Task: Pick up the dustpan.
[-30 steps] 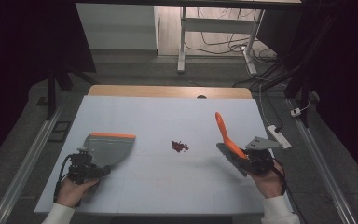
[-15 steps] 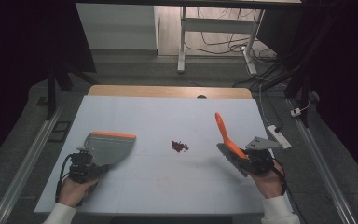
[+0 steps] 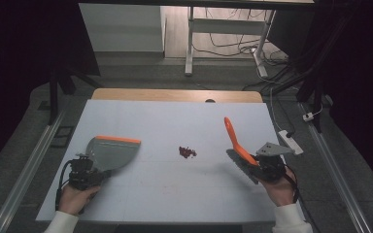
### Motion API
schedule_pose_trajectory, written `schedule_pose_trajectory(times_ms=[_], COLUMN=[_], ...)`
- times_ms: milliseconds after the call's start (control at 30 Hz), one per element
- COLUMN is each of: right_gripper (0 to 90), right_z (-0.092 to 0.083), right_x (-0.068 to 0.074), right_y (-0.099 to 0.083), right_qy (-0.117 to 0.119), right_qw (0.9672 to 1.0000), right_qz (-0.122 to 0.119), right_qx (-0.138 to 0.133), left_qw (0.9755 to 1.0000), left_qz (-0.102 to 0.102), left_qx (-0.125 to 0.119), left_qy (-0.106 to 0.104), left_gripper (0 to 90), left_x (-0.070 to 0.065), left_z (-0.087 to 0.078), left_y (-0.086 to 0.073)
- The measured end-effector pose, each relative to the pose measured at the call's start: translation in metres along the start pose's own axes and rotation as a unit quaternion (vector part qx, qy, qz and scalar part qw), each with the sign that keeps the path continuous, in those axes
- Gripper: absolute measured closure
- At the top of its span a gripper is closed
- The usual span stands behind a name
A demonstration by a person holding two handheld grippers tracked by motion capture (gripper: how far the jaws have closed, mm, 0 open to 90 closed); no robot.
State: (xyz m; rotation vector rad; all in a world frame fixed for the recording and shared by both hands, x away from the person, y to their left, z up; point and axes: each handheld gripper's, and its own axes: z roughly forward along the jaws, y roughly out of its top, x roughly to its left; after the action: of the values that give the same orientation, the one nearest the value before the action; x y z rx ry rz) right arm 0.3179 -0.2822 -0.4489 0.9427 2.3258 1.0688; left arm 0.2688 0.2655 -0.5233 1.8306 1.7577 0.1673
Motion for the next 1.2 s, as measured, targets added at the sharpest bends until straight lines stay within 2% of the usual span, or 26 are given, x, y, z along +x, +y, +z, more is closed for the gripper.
schedule_pose_trajectory(times_ms=[133,333,433,500,667,733,767,867,1033,1200], right_gripper=[69.9,69.9,69.9,69.9,69.9,69.9,69.9,69.9,69.9,69.9], right_z=[-0.001,-0.002,-0.002,-0.001,-0.002,-0.002,-0.001,0.001,0.009,0.015], right_x=[0.001,0.001,0.0,-0.001,-0.003,-0.004,-0.004,-0.002,0.002,0.006], right_y=[0.001,0.003,0.003,0.003,0.003,0.002,0.002,0.004,0.009,0.01], right_qy=[0.0,0.0,-0.002,-0.002,-0.008,-0.012,-0.013,-0.019,-0.021,-0.021], right_qw=[1.0,0.9999,0.9998,0.9998,0.9997,0.9997,0.9996,0.9996,0.9997,0.9998], right_qz=[0.001,0.005,0.01,0.013,0.019,0.018,0.02,0.017,0.013,0.007], right_qx=[-0.004,-0.011,-0.015,-0.016,-0.015,-0.013,-0.012,-0.008,-0.004,0.0], left_qw=[0.9996,0.9971,0.9957,0.995,0.9933,0.9925,0.992,0.9898,0.9879,0.9841], left_qz=[0.012,0.037,0.051,0.06,0.066,0.057,0.057,0.072,0.084,0.114], left_qx=[-0.019,-0.042,-0.039,-0.038,-0.045,-0.048,-0.053,-0.062,-0.068,-0.076], left_qy=[-0.018,-0.051,-0.067,-0.07,-0.083,-0.097,-0.099,-0.106,-0.111,-0.113], left_gripper=[61.5,61.5,61.5,61.5,61.5,61.5,61.5,61.5,61.6,61.6], left_x=[0.004,0.008,0.008,0.008,0.012,0.015,0.016,0.017,0.019,0.014], left_z=[-0.003,0.0,0.004,0.007,0.009,0.005,0.003,0.002,0.003,0.0], left_y=[0.001,0.008,0.01,0.012,0.017,0.016,0.015,0.017,0.021,0.021])
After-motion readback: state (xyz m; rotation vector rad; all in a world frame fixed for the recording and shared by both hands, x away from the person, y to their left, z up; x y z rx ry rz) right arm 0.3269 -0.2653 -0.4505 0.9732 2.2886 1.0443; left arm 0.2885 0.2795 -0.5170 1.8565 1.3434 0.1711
